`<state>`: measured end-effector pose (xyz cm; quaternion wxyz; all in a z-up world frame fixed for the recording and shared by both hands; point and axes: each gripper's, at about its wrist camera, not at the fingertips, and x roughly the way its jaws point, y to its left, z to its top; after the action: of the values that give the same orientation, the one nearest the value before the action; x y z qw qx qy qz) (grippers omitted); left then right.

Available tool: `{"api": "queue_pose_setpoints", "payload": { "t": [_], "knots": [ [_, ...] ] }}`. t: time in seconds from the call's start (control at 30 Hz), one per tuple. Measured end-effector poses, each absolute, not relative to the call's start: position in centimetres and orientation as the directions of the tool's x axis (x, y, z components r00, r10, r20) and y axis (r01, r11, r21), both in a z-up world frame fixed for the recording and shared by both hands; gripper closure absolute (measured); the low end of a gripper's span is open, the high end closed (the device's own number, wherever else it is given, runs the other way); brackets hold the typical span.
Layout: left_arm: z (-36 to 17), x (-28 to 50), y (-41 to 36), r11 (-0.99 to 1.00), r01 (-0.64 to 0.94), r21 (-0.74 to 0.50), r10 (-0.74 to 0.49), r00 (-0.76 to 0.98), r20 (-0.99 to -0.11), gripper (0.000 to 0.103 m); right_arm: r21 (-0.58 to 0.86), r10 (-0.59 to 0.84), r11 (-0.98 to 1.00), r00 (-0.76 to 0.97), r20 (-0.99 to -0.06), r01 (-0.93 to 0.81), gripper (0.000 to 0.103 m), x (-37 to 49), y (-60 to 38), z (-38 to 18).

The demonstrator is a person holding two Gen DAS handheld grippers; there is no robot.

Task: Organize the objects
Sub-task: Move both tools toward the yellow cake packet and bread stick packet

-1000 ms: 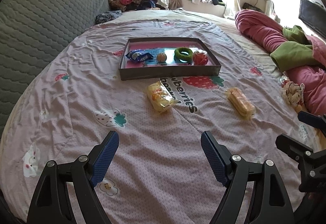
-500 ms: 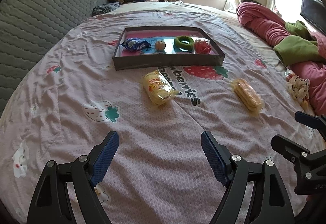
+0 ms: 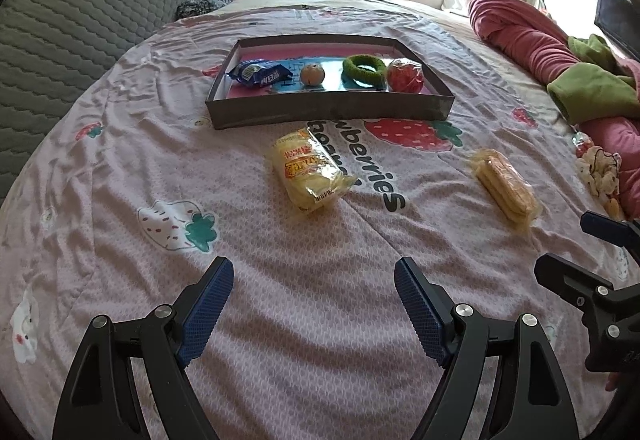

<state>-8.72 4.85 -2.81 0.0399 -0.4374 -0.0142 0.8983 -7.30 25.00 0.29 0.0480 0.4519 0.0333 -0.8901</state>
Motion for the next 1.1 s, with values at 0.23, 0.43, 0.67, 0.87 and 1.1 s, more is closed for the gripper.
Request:
{"api": "queue_pose_setpoints", "payload": {
  "t": [0.23,0.43,0.67,0.87,1.1],
  "knots": [
    [-3.3,-10.3,4.8,-0.996,-0.054,-0.065,0.085,-0.604,-0.793,0.019,-0.007,-0.056,-0.994,-0.575,-0.816,0.108,0.001,-8.8,25.3,-0.1],
    [-3.2,-11.3,5.0,-0.996,-0.059,-0.064,0.087,-0.599,-0.796,0.019,-0.007,-0.056,-0.994,-0.564,-0.824,0.110,0.001,-9.7,25.4,-0.3],
    [-3.2,-12.3,5.2,-0.996,-0.064,-0.058,0.084,-0.595,-0.799,0.019,-0.010,-0.054,-0.994,-0.553,-0.832,0.112,0.001,-10.7,25.5,-0.5],
    [-3.0,-13.5,5.2,-0.997,-0.059,-0.059,0.083,-0.595,-0.800,0.019,-0.010,-0.052,-0.994,-0.541,-0.839,0.110,0.001,-11.6,25.7,-0.8],
    [-3.3,-15.0,5.3,-0.997,-0.054,-0.054,0.075,-0.591,-0.803,0.019,-0.005,-0.050,-0.995,-0.533,-0.845,0.102,0.001,-12.8,26.0,-1.3]
  ]
}}
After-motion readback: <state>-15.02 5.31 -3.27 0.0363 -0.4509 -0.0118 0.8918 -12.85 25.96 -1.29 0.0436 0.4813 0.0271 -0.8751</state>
